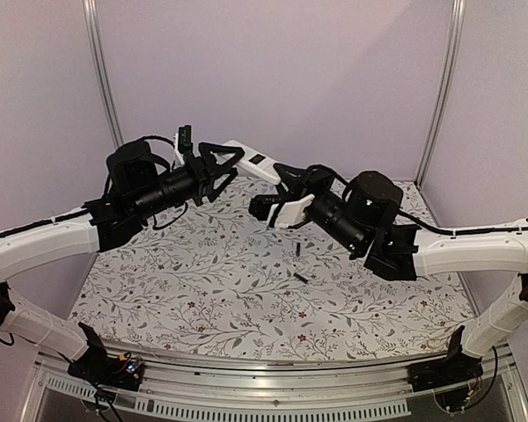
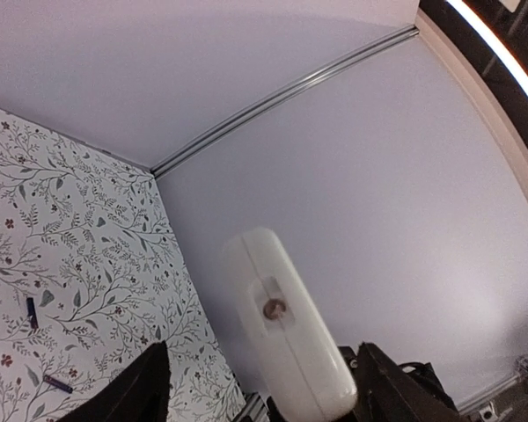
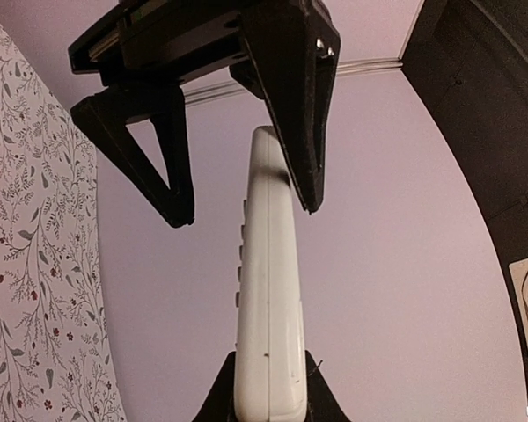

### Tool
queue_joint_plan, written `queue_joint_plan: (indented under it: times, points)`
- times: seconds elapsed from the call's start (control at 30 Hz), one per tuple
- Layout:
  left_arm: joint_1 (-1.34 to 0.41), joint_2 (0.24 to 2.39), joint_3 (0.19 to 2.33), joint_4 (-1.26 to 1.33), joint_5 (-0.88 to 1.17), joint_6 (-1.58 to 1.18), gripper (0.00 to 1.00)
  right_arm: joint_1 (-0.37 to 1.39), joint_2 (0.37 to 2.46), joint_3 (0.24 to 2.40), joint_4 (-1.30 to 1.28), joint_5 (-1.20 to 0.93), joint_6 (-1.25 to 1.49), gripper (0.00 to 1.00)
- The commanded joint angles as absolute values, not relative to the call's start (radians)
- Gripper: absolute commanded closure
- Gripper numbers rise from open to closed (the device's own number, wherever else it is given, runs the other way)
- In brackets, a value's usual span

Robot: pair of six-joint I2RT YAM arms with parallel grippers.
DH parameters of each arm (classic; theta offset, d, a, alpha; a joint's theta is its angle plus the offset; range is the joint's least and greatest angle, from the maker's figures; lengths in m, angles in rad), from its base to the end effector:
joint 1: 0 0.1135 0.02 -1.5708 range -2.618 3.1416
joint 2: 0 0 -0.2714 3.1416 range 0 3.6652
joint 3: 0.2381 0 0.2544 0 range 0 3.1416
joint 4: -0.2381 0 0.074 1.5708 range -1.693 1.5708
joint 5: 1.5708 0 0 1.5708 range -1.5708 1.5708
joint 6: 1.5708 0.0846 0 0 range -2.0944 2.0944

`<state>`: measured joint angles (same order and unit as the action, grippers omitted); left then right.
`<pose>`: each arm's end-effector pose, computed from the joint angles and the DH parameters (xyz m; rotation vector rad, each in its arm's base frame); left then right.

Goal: Load the batteries into the remote control
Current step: Pass from the right arm to the left

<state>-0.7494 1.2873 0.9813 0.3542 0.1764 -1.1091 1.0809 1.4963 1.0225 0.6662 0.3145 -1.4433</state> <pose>0.2498 -0.2527 0.3644 -0.1535 1.7532 -1.5661 0.2107 0.3395 0.3543 -1.2359 0.6733 -0.5178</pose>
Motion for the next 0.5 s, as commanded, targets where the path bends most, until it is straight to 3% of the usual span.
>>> queue_joint_plan:
  times: [0.0, 0.3, 0.47]
  points:
    - [-0.735, 1.314, 0.982, 0.398, 0.200, -1.122, 0.31, 1.094, 1.518, 1.019, 0.712, 0.298, -1.467, 1.00]
    - [-0.724, 1.339, 0.973, 0.412, 0.216, -1.154, 0.57, 1.098, 1.523, 1.008, 0.715, 0.292, -1.486, 1.00]
    - [-0.723, 1.343, 0.967, 0.414, 0.236, -1.160, 0.80, 1.098, 1.525, 1.014, 0.716, 0.294, -1.496, 1.00]
